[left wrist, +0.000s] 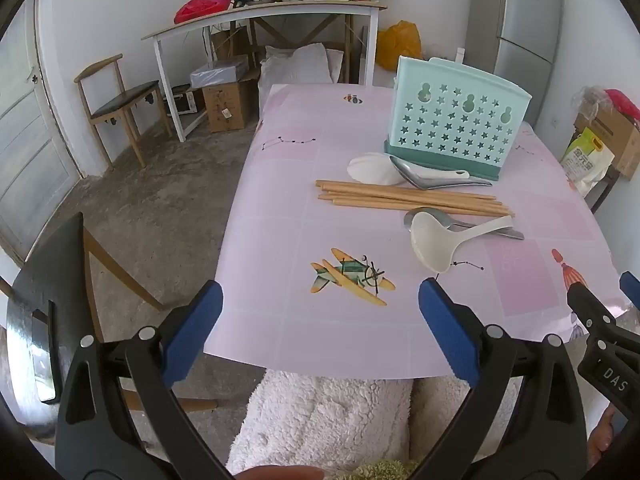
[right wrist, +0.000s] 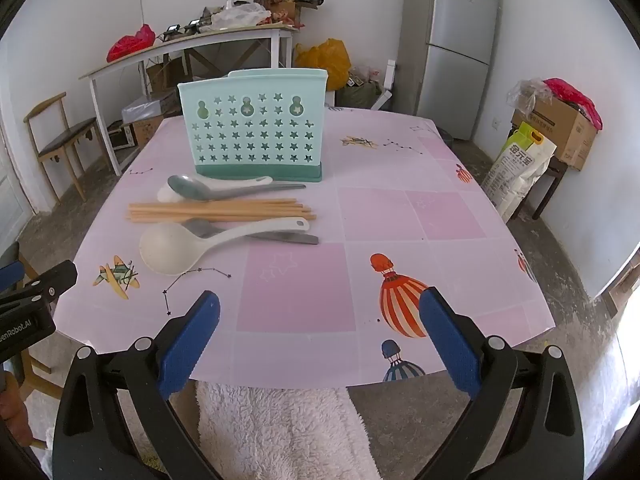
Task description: Organize utensils
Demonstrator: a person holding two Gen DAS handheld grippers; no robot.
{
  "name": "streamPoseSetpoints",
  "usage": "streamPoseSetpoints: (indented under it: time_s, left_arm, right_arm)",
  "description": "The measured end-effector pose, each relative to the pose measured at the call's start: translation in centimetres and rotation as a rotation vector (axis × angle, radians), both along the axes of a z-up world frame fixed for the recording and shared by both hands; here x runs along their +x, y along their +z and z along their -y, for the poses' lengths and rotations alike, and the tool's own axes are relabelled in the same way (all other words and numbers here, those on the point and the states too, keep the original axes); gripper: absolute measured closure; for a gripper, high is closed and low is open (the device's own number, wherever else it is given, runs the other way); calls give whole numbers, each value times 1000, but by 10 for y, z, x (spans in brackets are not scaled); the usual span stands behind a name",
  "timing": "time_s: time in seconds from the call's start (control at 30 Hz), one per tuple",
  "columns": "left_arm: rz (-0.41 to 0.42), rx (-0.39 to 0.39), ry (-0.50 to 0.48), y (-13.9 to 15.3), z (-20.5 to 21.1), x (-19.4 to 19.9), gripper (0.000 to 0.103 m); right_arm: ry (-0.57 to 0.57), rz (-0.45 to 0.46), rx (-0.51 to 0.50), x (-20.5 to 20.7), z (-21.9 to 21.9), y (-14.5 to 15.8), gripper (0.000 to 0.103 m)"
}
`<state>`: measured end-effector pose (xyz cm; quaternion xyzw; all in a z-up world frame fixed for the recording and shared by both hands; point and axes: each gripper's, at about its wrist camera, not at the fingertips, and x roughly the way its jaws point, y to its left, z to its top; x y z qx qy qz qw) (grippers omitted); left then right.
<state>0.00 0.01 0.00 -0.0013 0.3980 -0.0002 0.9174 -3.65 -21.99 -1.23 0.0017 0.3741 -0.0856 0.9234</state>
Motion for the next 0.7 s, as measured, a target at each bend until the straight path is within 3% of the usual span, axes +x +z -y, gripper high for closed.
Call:
streamPoseSetpoints:
  time_s: [0.7]
  left_arm:
    - [-5, 6, 2, -6, -2, 2, 9]
  right_arm:
    - [0, 1, -1, 0, 0, 0, 6]
